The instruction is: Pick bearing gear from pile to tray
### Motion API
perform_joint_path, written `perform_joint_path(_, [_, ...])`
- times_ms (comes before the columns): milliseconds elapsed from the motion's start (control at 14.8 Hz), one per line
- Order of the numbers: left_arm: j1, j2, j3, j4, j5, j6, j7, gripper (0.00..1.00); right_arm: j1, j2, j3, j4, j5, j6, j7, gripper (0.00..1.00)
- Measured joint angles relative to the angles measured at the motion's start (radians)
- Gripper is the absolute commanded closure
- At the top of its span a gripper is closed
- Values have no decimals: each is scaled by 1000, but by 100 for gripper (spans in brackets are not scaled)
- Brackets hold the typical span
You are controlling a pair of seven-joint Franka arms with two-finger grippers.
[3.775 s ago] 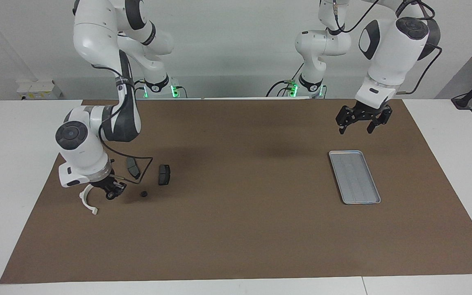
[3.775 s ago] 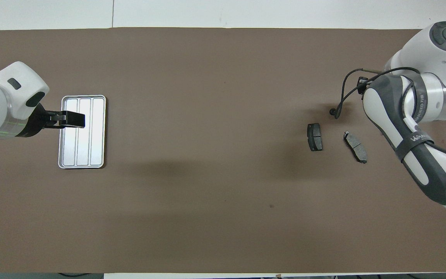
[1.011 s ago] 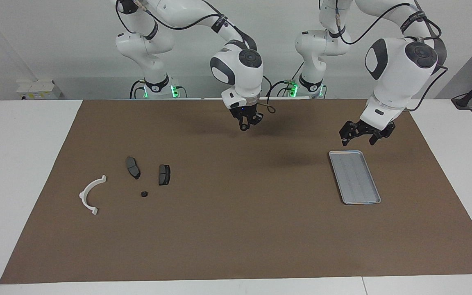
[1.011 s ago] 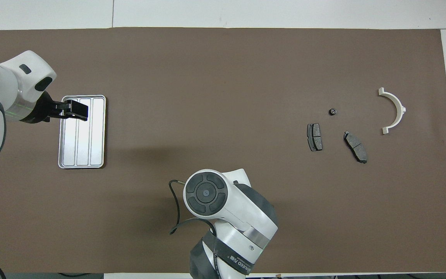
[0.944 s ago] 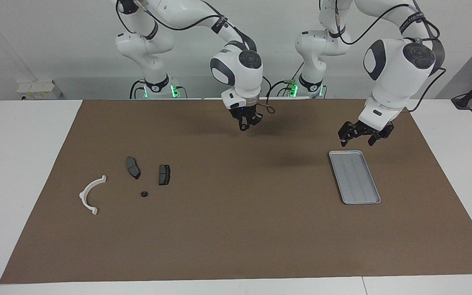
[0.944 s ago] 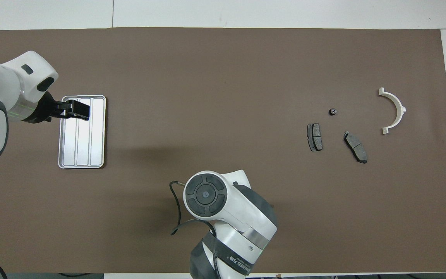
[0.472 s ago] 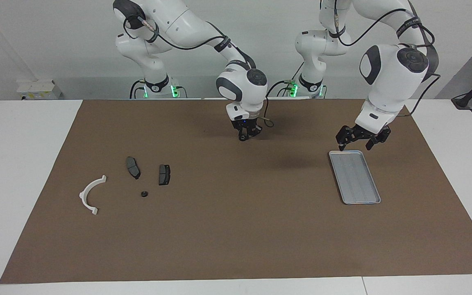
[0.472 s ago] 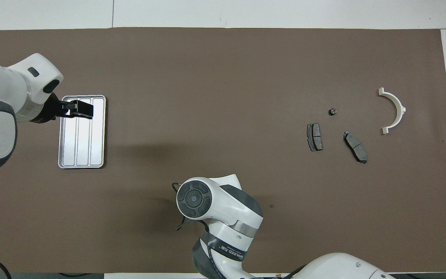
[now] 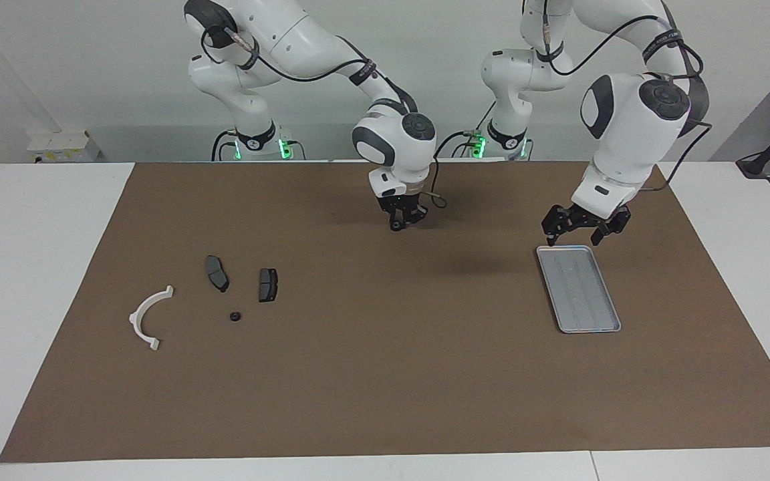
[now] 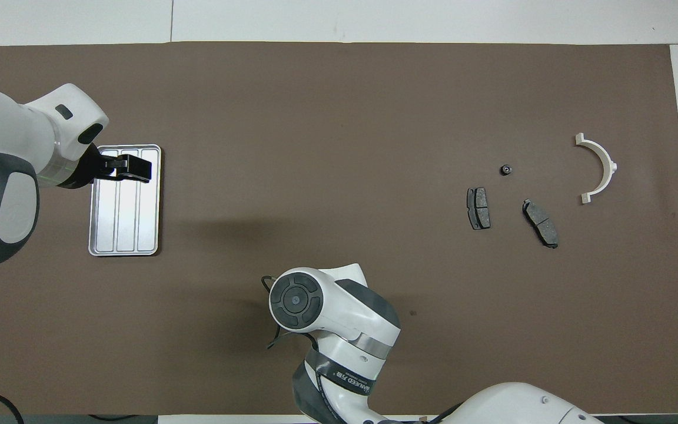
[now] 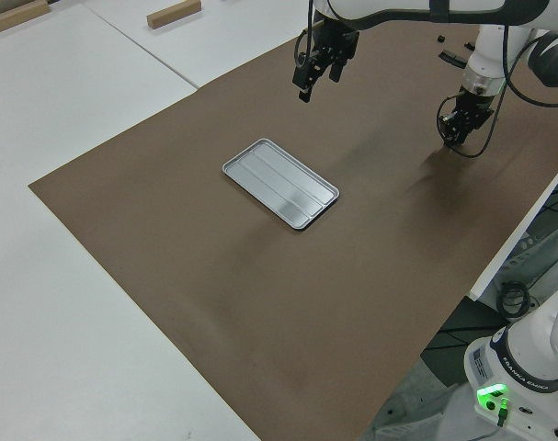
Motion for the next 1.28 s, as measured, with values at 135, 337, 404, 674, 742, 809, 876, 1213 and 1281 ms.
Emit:
perform_joint_path(135, [-1,0,0,0,0,0,-2,0,0,0,0,16,0,-14,6,0])
perform_joint_path(337, [-7,0,0,0,0,0,-16,0,-8,-2,-2,98,0,-98,10,0])
perform_joint_path(404, [-12,0,0,0,0,-1,-26,0,-16,-4,-2,132,0,-136,10,0])
perform_joint_path(674, [-95,0,-3,0,-1,-23,-161,0,-47,-23,-2,260,0,-262,-16,0])
perform_joint_path(742, [-152,0,-4,0,-2,-23,-240,0,-57,-34,-2,282,0,-285,-37,0])
perform_joint_path(809, [-217,0,-6,0,-2,-22,-322,0,-72,-46,-2,303,0,-309,-69,0])
perform_joint_path(876, [-278,0,-9,1,-2,-22,-392,0,-92,-57,-2,323,0,-331,-115,0])
perform_joint_path(1213, [-378,-1,-8,1,-2,-22,-499,0,-244,-91,-3,386,0,-370,-442,0])
perform_joint_path(1281, [-374,-2,-1,1,-2,-22,-498,0,-271,-98,-3,390,0,-370,-505,0])
